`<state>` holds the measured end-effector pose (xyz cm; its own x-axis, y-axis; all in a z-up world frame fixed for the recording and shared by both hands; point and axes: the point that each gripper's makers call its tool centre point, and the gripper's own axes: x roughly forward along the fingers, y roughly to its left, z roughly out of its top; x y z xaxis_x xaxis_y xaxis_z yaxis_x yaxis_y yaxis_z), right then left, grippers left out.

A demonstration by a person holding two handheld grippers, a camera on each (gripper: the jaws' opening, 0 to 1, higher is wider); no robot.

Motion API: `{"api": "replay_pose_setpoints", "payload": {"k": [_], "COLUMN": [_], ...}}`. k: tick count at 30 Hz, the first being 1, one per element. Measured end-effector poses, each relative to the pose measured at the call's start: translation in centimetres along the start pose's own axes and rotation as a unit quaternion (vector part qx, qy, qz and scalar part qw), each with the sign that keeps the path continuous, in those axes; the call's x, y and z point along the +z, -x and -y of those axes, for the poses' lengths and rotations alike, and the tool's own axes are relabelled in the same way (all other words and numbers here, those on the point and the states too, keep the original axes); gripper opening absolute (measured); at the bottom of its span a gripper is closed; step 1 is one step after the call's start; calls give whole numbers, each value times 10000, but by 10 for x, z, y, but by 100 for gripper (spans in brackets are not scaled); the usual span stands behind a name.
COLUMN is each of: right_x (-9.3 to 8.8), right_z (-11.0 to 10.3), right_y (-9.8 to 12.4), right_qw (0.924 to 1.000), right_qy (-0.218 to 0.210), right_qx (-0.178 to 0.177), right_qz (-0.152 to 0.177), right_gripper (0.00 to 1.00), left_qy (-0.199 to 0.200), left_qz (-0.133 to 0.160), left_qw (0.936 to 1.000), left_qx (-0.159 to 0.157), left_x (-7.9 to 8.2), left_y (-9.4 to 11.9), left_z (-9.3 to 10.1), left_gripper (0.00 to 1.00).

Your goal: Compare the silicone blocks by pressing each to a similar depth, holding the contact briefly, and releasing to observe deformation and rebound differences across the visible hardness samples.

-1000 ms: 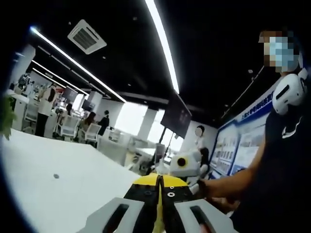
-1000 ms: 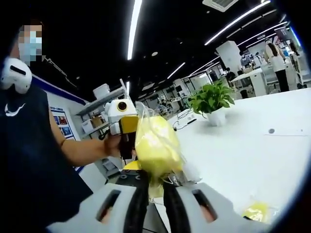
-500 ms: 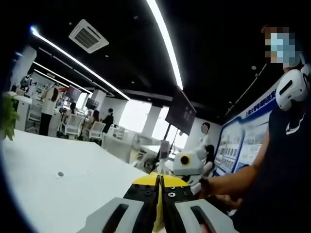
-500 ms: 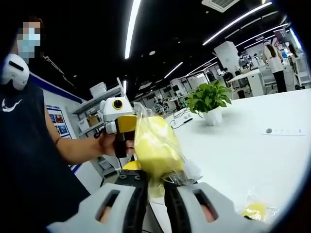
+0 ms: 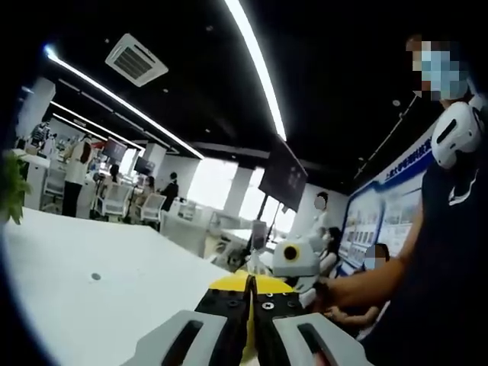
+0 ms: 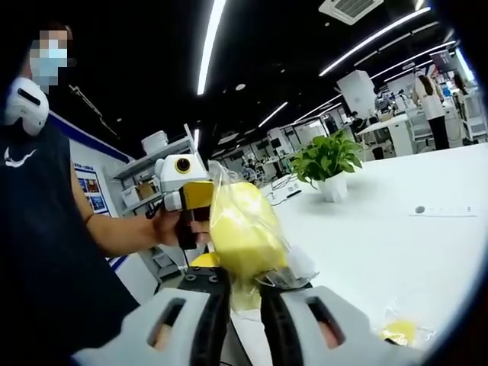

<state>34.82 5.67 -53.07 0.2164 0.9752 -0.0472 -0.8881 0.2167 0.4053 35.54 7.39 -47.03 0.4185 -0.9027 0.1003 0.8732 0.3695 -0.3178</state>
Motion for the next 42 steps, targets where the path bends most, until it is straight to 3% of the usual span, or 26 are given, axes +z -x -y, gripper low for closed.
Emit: {"api": "replay_pose_setpoints", "payload": {"k": [4, 5, 11, 18, 23, 31, 38, 42], "right_x": [3, 3, 4, 4, 1, -2, 3, 3], "right_z": [-1, -1, -1, 2, 9, 37, 43, 54], "right_y": [0, -1, -2, -1, 0, 10, 26, 43], "right_qw": [10000, 10000, 9999, 9998, 9995, 9944, 9904, 9846], "right_qy": [-37, -36, -45, -123, -88, 123, 310, 479], "right_qx": [-13, -11, -16, -80, -270, -1035, -1313, -1657], "right_qz": [62, 58, 90, 152, 137, 194, 288, 302], "right_gripper": [14, 14, 19, 37, 58, 96, 96, 96], "left_qy": [93, 287, 289, 279, 351, 351, 379, 426], "left_qz": [-4, -62, -82, -72, 32, 32, 81, 139], "left_qw": [10000, 9996, 9995, 9996, 9994, 9994, 9992, 9988], "left_qx": [-24, -15, -70, -46, -5, 4, 75, 185], "left_x": [4, 4, 5, 6, 9, 8, 11, 12], "left_y": [0, 1, 1, -1, 0, 1, 3, 6], "left_z": [1, 1, 4, 5, 0, -2, -7, -14], "left_gripper": [0, 0, 0, 0, 0, 0, 0, 0]}}
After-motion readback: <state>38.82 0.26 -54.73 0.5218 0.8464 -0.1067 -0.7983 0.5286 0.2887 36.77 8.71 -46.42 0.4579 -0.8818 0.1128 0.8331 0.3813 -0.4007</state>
